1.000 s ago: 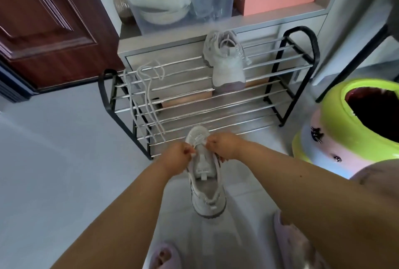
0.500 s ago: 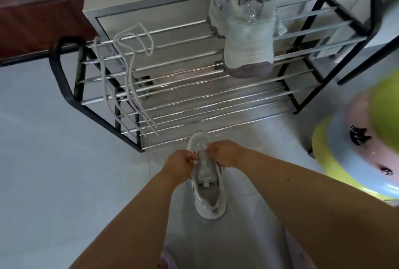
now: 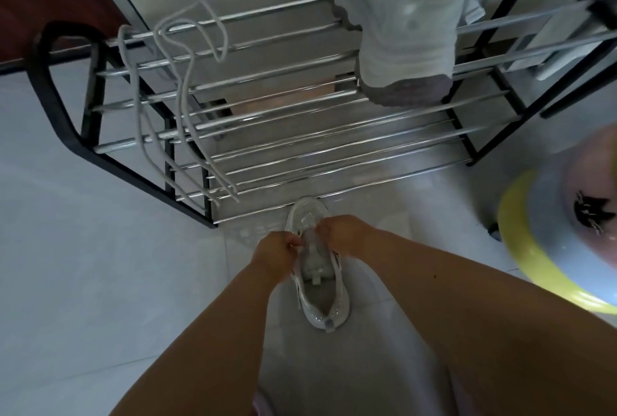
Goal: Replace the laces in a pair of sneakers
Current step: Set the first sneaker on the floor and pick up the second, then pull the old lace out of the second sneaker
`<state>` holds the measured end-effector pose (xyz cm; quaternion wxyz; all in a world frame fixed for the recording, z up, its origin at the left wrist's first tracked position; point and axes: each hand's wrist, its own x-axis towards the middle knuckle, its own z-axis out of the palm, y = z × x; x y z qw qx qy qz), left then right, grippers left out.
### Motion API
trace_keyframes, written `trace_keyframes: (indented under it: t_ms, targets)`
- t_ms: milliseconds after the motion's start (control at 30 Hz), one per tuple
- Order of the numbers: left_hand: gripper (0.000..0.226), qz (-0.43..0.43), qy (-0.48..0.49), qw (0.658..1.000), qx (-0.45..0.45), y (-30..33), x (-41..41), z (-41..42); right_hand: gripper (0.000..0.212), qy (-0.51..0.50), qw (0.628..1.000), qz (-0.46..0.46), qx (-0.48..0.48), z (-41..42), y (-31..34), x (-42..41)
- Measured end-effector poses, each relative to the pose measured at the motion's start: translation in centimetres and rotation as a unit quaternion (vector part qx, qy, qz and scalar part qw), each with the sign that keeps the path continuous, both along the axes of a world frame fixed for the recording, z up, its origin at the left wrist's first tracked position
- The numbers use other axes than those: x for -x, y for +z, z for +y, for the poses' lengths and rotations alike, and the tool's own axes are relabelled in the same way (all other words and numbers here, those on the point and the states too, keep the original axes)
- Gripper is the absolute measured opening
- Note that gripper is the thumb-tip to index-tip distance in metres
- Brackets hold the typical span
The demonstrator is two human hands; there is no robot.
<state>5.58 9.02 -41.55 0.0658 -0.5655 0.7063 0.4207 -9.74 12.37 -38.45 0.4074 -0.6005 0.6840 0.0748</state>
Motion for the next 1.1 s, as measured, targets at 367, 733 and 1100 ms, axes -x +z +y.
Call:
trace_keyframes:
  t_ms: [367, 733, 1100]
  targets:
    - [0.019, 0.001, -0.008, 1.000, -0.007, -0.1, -0.1, 0.4, 0.034, 0.001, 0.999, -0.028, -0.025, 0.7, 0.8, -0.1]
    - [0.021, 0.052, 0.044, 0.994, 0.090, 6.3, 1.1, 0.8, 0.034, -0.158, 0.967, -0.099, 0.172, 2.6, 5.0, 1.8]
    - [0.028, 0.267, 0.060, 0.925, 0.264, 21.3, 7.9, -0.4, 0.033, -0.309, 0.748, -0.062, 0.584, 3.5, 17.1, 6.1]
